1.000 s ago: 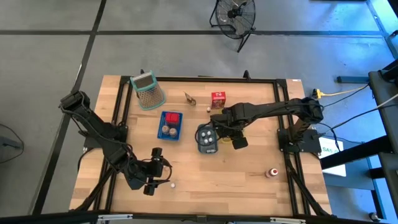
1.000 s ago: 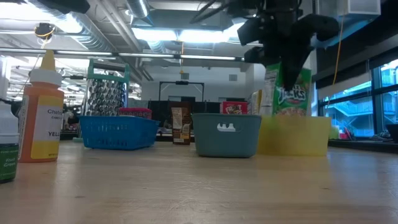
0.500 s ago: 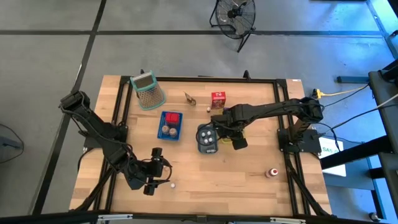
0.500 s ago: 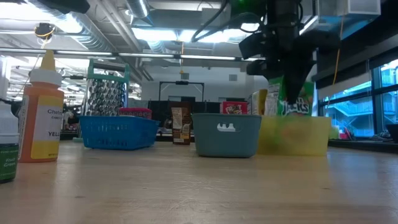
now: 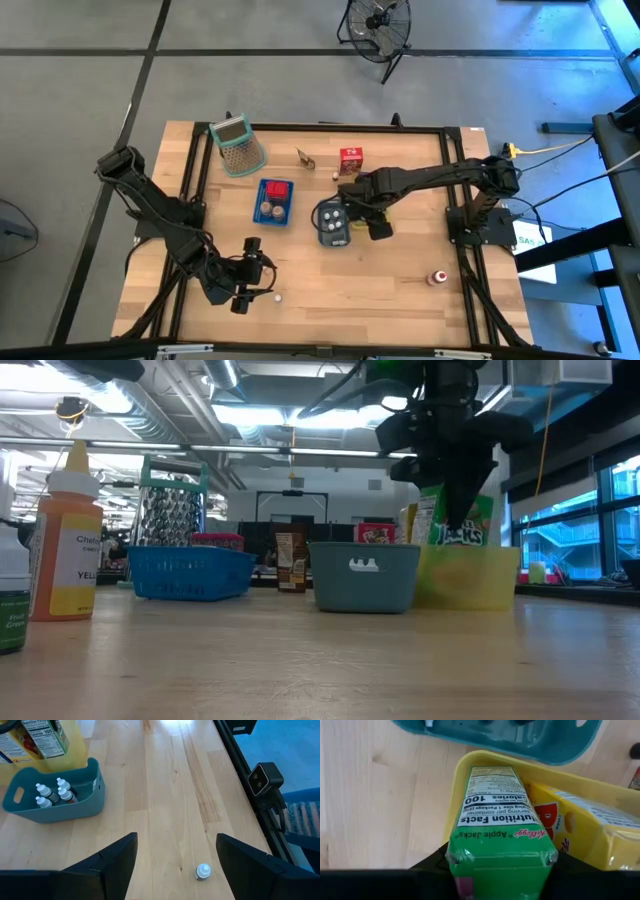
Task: Pick & Place Kitchen Items
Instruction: Put the green cereal box into the yellow bin
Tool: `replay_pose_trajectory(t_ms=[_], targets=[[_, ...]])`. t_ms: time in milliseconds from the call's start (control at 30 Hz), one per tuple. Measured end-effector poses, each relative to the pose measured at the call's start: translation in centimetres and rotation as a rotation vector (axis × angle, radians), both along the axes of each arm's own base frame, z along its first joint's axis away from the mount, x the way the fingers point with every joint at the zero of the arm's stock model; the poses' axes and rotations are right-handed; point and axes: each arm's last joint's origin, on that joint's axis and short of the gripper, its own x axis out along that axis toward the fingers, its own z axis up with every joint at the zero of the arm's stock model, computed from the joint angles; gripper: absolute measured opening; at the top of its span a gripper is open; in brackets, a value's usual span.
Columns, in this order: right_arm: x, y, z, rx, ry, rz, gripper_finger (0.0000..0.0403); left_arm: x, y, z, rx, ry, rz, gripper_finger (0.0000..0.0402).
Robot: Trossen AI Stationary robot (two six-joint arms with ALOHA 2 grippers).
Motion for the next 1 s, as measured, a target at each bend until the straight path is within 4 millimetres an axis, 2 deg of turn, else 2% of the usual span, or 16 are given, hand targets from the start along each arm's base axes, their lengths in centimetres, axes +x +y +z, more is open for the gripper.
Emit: replay_pose_trajectory(t_ms=[233, 400, 1000], targets=[[0.06, -0.52, 0.0, 0.007, -0.007, -0.061, 0.016, 0.0, 0.0, 0.0, 0.0, 0.0, 0.0, 0.0265], [0.01, -0.82, -0.01, 0.077, 0.001, -0.088, 0.016, 0.0, 0.0, 0.0, 0.0, 0.0, 0.0, 0.0267], [0.0, -0.74, -0.01, 0.113, 0.004, -0.141, 0.0172, 0.0, 0.0, 0.0, 0.0, 0.0, 0.0, 0.0266]])
